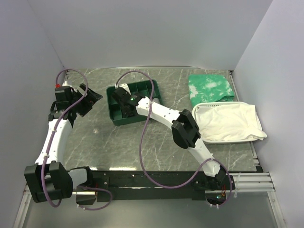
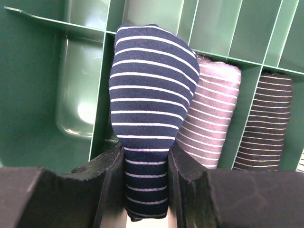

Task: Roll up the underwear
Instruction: Place the underwear in the storage box.

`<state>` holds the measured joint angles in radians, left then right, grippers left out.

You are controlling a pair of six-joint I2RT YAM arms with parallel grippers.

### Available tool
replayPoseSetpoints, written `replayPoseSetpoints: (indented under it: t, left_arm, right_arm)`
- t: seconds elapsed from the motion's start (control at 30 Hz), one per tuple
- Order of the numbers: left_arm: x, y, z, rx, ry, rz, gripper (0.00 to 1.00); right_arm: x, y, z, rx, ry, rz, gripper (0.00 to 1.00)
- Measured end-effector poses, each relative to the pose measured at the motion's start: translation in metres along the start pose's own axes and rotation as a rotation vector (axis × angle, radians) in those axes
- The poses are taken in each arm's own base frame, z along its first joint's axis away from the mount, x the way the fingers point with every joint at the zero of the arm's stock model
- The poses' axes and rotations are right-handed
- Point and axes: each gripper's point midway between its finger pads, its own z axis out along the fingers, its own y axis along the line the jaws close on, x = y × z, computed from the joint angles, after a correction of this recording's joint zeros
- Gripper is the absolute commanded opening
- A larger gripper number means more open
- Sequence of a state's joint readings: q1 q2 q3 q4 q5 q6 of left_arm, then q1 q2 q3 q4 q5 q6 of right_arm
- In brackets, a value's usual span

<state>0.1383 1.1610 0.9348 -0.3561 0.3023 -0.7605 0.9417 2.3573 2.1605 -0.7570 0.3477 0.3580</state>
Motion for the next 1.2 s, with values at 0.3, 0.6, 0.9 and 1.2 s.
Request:
replayPoseSetpoints:
  t: [0.3, 0.6, 0.9, 1.2]
  left_arm:
    - [0.006, 0.01, 0.01, -0.013, 0.047, -0.007, 0.96]
    - [0.0, 0.014, 0.008, -0.009, 0.041, -0.02, 0.97]
    - [-0.002, 0.011, 0.007, 0.012, 0.045, -0.024, 0.96]
    - [-0.001, 0.011, 0.007, 0.018, 0.047, -0.025, 0.97]
  right_arm:
    - [-0.001, 0.003, 0.0, -0.014, 0.0, 0.005, 0.0]
    - [-0.004, 0.016, 0.0, -0.081, -0.003, 0.037, 0.0]
    - [-0.005, 0.01, 0.0, -0.025, -0.019, 0.059, 0.0]
    - [-0.009, 0.002, -0.007, 0.065, -0.057, 0.032, 0.0]
